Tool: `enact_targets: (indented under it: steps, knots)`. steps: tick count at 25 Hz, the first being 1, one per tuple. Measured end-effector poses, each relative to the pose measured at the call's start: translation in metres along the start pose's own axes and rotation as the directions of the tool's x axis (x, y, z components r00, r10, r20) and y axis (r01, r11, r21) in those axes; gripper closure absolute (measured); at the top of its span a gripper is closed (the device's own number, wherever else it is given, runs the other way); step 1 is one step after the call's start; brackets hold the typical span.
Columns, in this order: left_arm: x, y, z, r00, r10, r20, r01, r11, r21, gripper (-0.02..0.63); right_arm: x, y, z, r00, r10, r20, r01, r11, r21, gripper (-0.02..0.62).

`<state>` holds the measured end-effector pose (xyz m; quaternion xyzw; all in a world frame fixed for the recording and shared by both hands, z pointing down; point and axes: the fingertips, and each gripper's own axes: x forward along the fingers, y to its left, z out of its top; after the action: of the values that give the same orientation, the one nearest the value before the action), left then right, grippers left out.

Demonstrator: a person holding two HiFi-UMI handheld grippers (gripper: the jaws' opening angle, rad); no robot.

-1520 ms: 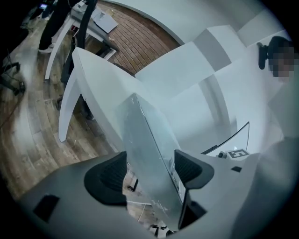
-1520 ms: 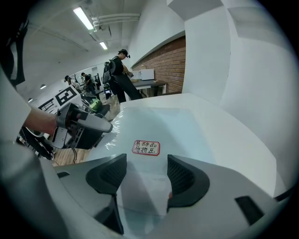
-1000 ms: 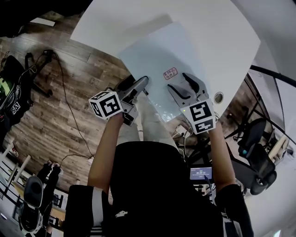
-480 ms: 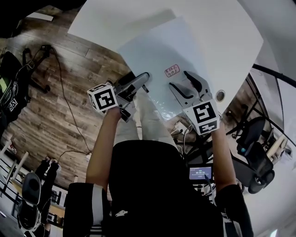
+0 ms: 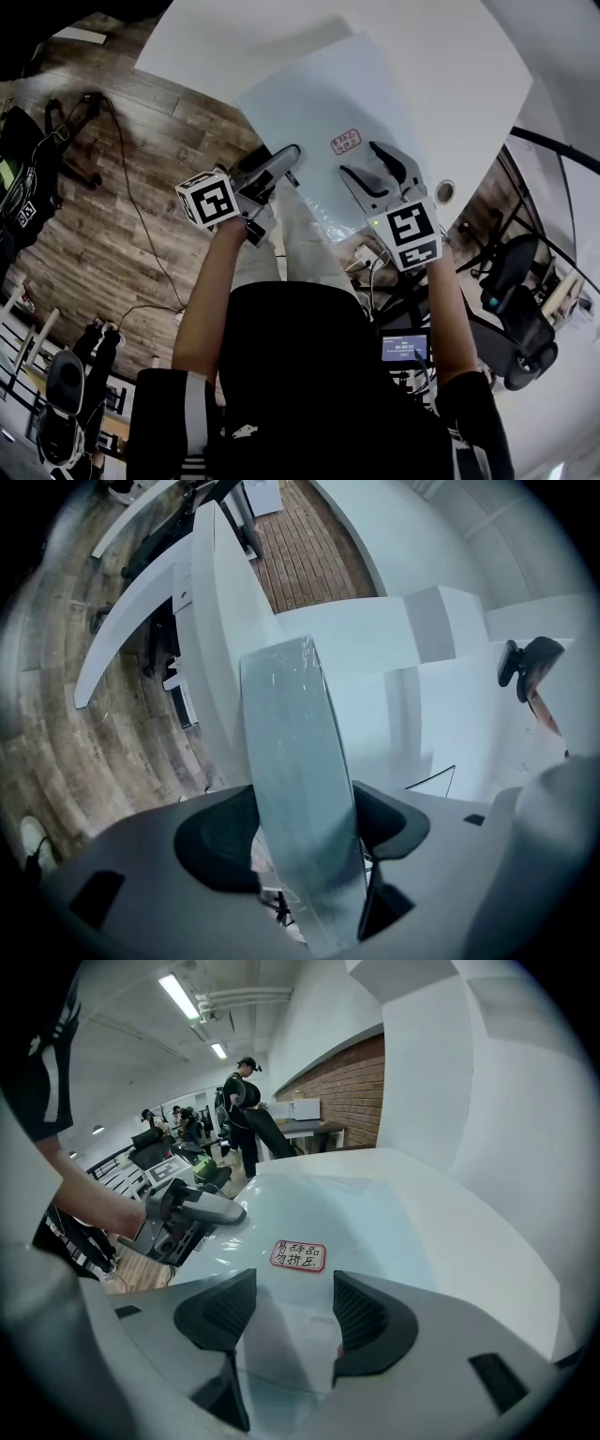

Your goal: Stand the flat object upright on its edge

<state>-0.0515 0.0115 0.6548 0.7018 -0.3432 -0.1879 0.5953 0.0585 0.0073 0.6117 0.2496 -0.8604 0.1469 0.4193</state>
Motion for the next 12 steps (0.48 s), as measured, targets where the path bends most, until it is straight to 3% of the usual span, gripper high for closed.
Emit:
enact_targets:
  steps: [9, 12]
  knots:
    - [-0.002, -0.005, 0.005, 1.000, 0.018, 0.026, -0.019, 1.000, 0.011, 0.290, -0.002, 0.001, 0.002, 1.000, -0.006, -0.020, 0.006, 1.000, 0.004, 0.315]
    - [-0.002, -0.012, 0.012, 0.999, 0.017, 0.052, -0.017, 1.000, 0.008, 0.290, -0.008, 0.001, 0.003, 1.000, -0.014, -0.022, 0.013, 1.000, -0.002, 0.348]
